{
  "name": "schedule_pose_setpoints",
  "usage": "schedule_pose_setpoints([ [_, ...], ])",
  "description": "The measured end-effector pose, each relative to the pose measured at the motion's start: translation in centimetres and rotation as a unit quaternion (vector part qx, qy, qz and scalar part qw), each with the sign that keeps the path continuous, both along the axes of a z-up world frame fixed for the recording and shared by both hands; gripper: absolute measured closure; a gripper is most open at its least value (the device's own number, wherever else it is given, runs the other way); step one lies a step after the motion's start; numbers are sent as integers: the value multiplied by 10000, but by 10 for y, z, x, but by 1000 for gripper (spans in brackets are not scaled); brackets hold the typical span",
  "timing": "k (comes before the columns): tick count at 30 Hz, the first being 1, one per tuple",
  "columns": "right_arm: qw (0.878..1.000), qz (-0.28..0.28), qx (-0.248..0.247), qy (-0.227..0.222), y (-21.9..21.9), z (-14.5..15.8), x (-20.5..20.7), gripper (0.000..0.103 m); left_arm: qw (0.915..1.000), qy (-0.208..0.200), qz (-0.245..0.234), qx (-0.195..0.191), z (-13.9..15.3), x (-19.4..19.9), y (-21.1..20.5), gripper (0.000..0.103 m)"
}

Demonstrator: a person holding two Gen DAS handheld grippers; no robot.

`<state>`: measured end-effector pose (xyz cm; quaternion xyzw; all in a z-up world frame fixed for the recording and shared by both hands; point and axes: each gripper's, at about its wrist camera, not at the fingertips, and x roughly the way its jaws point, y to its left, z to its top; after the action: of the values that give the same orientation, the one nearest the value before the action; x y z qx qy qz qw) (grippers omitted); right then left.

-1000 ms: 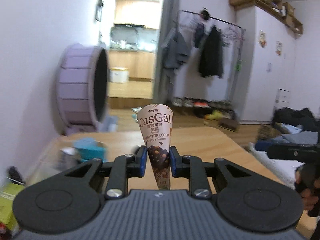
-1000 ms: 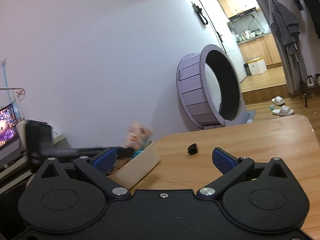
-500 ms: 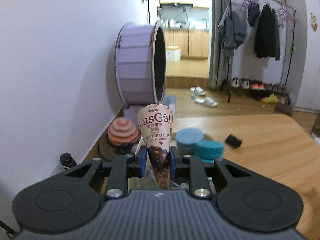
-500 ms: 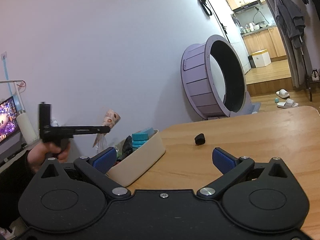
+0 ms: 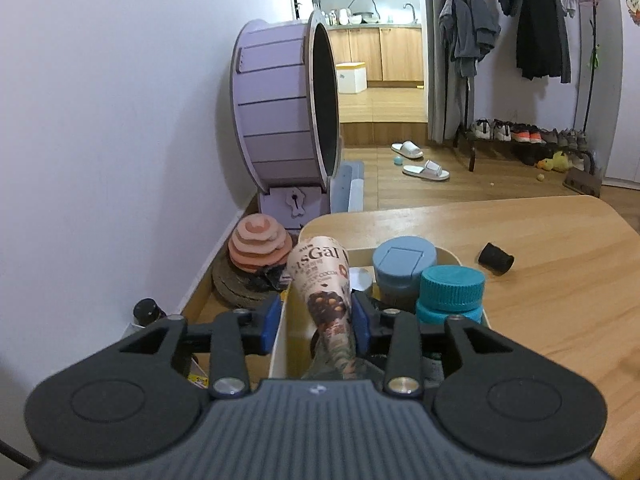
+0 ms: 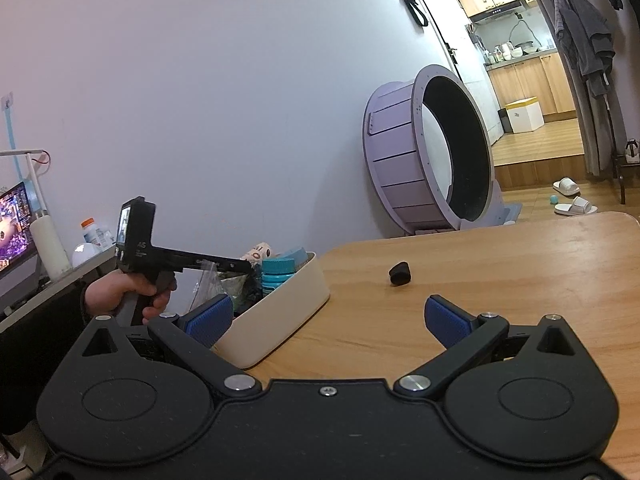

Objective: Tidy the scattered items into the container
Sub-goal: 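Carry the cone over the cream bin and open the left gripper, then move the left gripper to the small black object on the table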

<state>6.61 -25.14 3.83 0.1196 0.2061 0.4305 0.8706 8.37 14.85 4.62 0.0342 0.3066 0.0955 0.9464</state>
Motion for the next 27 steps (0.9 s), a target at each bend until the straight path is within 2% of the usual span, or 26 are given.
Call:
schedule_pose_setpoints([
  [7,10000,-27,18,-8,-3,0,1,0,9980,-482,-413,-70,32,-35,-29,61],
  [13,9999,-132,61,-42,-11,3,1,0,9893,-780,-1122,-507,42,-49,-85,53],
  [17,9996,-236,100,-69,-21,5,3,0,9840,-763,-1408,-781,21,-39,-123,52],
  [23,9986,-425,277,-123,-37,9,7,0,9812,-497,-1167,-1453,-26,8,-144,52],
  [27,9978,-551,342,-141,-43,9,10,0,9855,-400,-878,-1397,-48,45,-152,52],
])
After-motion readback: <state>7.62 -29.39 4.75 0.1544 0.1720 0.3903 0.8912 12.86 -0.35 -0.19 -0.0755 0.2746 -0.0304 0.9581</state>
